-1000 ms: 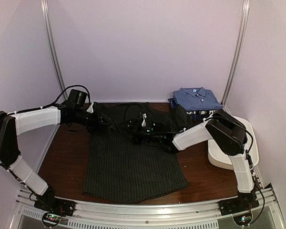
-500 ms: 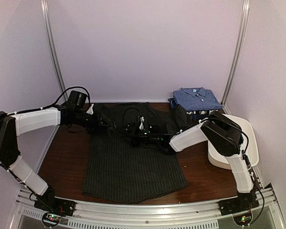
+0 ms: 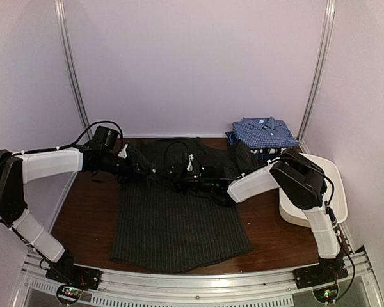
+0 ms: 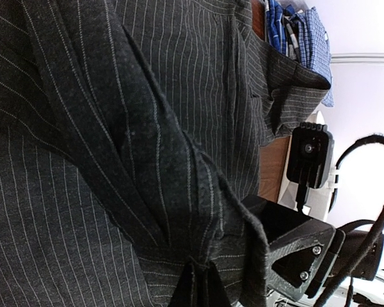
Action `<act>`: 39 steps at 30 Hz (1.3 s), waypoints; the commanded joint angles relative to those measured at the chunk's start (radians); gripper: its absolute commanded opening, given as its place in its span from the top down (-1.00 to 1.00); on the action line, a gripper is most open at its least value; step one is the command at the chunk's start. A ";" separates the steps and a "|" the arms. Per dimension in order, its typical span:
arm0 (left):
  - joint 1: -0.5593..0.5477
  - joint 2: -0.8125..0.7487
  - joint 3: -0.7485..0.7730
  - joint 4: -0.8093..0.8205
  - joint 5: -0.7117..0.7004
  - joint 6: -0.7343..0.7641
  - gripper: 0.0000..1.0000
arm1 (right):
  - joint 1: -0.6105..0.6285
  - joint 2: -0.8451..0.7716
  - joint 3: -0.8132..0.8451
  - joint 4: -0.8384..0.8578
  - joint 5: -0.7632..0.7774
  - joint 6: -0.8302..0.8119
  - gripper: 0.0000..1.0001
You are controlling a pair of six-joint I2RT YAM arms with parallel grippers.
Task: Fold and stack the long sleeve shirts
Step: Pass from the left arm to the right, then pick up the flattened shirt from the center of the board.
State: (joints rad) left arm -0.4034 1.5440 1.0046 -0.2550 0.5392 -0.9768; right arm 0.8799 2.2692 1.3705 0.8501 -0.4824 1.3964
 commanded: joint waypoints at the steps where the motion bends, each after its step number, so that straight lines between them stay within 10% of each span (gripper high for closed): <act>1: -0.006 -0.017 -0.010 0.045 0.015 -0.006 1.00 | 0.005 -0.006 0.018 0.019 -0.007 -0.022 0.35; 13: -0.007 -0.009 -0.016 0.040 0.033 0.016 1.00 | 0.004 -0.049 -0.005 -0.080 0.006 -0.132 1.00; 25: -0.003 -0.061 0.078 -0.183 -0.107 0.147 0.41 | -0.073 -0.210 0.136 -0.655 0.081 -0.622 1.00; 39: -0.008 -0.233 -0.091 -0.441 -0.340 0.171 0.17 | -0.123 -0.190 0.550 -1.247 0.302 -1.078 1.00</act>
State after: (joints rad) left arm -0.4034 1.3613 1.0119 -0.6003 0.2714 -0.8108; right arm 0.7544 2.0815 1.8503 -0.2096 -0.2909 0.4679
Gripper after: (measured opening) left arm 0.408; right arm 0.007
